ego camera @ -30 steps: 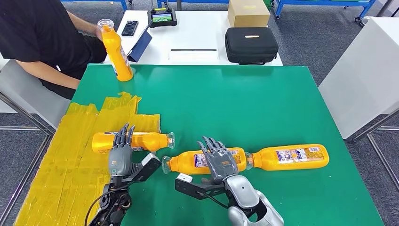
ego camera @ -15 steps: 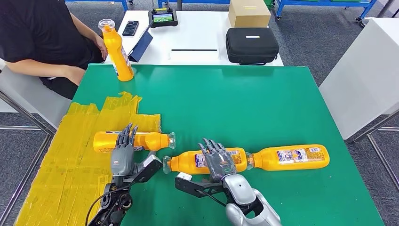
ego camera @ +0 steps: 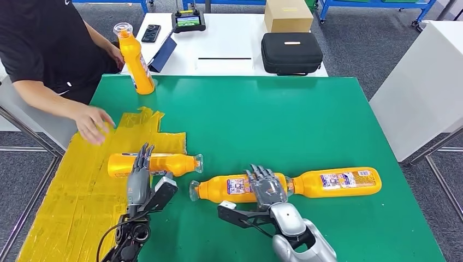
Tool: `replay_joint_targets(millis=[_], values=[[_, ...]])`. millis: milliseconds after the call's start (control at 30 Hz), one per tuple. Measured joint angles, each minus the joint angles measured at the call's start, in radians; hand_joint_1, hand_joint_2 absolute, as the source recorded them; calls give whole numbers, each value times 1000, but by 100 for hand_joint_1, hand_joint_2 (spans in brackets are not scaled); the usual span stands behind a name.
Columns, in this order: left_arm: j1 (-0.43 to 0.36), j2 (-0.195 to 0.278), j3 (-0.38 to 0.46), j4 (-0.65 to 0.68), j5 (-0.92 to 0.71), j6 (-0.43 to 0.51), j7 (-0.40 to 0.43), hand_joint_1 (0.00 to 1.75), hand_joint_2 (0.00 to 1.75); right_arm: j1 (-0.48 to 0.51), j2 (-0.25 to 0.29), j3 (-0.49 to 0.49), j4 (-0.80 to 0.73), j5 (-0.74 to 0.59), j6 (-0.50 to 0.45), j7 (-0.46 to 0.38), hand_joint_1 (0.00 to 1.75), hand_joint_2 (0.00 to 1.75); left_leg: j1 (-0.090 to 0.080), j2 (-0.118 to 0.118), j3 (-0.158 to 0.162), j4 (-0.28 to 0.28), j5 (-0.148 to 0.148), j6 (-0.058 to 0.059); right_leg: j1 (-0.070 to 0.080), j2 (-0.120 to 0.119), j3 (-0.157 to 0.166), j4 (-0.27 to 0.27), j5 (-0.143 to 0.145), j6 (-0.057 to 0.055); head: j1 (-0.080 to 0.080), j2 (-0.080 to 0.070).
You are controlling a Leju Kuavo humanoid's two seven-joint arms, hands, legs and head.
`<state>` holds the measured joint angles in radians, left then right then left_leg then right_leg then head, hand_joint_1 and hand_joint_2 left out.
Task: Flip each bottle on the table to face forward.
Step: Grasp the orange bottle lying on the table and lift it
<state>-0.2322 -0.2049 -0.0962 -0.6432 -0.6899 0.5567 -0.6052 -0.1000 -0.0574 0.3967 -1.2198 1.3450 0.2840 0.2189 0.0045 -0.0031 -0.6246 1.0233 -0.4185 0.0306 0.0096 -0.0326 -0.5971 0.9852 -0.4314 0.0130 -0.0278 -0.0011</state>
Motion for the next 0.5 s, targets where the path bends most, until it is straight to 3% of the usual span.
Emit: replay_joint_targets(millis=[167, 400, 433, 500], values=[[14, 13, -8, -31, 43, -10, -9, 0, 0, 18, -51, -54, -25, 0, 18, -12, 0, 175, 0, 0, 2, 0, -1, 0, 0, 0, 2, 0, 0, 0, 0, 0], [9, 26, -7, -33, 73, -11, -22, 0, 0, -10, -82, -87, 3, 2, 25, -29, 0, 175, 0, 0, 5, 0, 0, 1, 0, 0, 5, 0, 0, 0, 0, 0], [9, 26, -6, -33, 74, -11, -22, 0, 0, -15, -85, -89, 9, 2, 26, -30, 10, 175, 0, 0, 6, 0, 0, 1, 0, 0, 6, 0, 0, 0, 0, 0], [10, 27, -6, -33, 76, -12, -23, 0, 0, -23, -88, -92, 20, 1, 27, -33, 98, 175, 0, 0, 6, 0, 0, 1, 0, 0, 6, 0, 0, 0, 0, 0]])
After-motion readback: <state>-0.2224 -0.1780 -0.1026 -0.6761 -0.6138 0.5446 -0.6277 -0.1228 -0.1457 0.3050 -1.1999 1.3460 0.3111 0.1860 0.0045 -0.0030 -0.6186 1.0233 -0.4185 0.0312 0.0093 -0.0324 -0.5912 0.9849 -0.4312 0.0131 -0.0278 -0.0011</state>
